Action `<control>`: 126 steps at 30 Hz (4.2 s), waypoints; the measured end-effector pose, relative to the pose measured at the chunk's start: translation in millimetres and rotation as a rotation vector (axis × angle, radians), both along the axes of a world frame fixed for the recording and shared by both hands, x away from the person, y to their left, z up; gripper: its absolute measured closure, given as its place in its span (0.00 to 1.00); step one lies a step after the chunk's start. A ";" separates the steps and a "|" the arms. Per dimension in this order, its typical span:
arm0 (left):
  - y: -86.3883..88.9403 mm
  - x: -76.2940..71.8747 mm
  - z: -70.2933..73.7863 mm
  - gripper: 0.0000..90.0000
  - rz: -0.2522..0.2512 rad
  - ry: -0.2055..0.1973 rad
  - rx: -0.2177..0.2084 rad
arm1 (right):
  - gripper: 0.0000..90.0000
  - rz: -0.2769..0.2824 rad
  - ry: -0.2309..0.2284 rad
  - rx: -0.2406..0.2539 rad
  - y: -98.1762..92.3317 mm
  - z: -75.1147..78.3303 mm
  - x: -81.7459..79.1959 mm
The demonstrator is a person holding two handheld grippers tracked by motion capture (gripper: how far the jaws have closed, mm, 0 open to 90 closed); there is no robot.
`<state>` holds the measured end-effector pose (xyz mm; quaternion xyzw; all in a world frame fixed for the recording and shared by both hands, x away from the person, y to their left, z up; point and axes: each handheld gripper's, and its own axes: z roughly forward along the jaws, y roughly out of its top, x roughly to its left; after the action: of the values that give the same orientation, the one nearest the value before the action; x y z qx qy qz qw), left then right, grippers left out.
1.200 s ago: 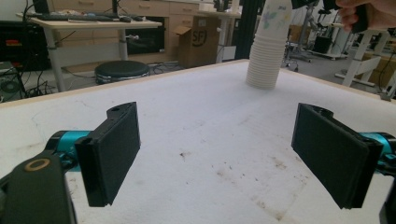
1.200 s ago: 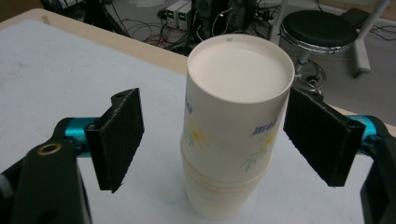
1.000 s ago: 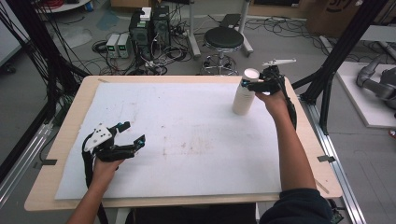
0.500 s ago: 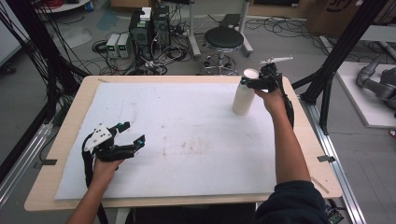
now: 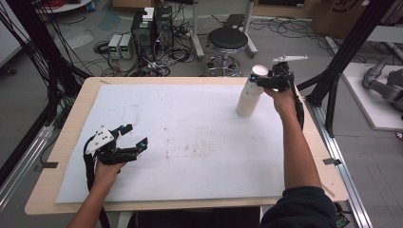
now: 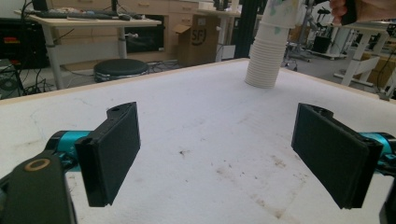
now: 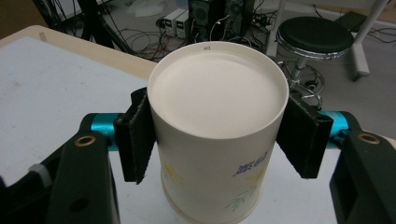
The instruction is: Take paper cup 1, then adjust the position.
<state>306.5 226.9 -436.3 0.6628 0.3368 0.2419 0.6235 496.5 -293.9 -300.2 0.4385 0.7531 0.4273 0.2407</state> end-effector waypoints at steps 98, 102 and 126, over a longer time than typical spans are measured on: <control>-48.9 -9.3 12.6 0.18 -0.296 -0.033 0.038 | 0.41 0.608 -0.089 0.109 72.4 -47.9 -177.5; -57.2 -12.4 14.1 0.18 -0.347 -0.044 0.064 | 0.40 0.652 -0.074 0.099 85.0 -51.5 -178.3; -120.6 -8.6 19.1 0.17 -0.561 -0.019 0.107 | 0.39 0.787 -0.040 0.117 116.7 -66.2 -184.9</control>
<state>297.8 106.3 -417.2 0.7597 0.1210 0.0834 0.6335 311.6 -177.2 -366.4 0.1209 0.8333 0.5374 0.0477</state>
